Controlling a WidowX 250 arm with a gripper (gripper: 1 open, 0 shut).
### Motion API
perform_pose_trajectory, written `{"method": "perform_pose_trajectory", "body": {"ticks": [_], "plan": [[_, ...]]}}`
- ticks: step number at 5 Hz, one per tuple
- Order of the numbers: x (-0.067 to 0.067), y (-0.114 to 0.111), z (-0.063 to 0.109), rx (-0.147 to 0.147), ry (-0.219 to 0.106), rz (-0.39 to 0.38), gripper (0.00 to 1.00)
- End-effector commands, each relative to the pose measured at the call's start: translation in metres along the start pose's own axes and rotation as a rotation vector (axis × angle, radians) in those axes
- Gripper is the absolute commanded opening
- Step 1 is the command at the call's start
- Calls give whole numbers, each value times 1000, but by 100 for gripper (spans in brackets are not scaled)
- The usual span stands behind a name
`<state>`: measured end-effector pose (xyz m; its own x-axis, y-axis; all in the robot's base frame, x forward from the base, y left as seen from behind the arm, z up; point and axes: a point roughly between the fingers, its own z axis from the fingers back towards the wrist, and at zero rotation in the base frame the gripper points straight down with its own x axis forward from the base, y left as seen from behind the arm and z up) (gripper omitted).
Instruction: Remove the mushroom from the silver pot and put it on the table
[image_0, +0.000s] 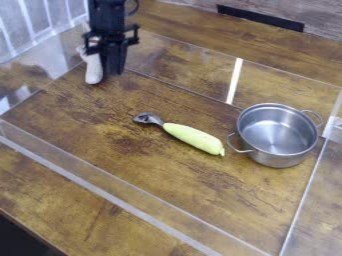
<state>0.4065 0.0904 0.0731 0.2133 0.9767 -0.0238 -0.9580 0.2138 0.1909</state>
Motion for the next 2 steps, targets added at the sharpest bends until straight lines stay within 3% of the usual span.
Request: {"method": "perform_pose_trajectory", "body": {"ticks": [1, 2], "plan": [[0, 11, 77, -111, -86, -49, 0], [7, 19, 104, -111, -103, -86, 0]]}}
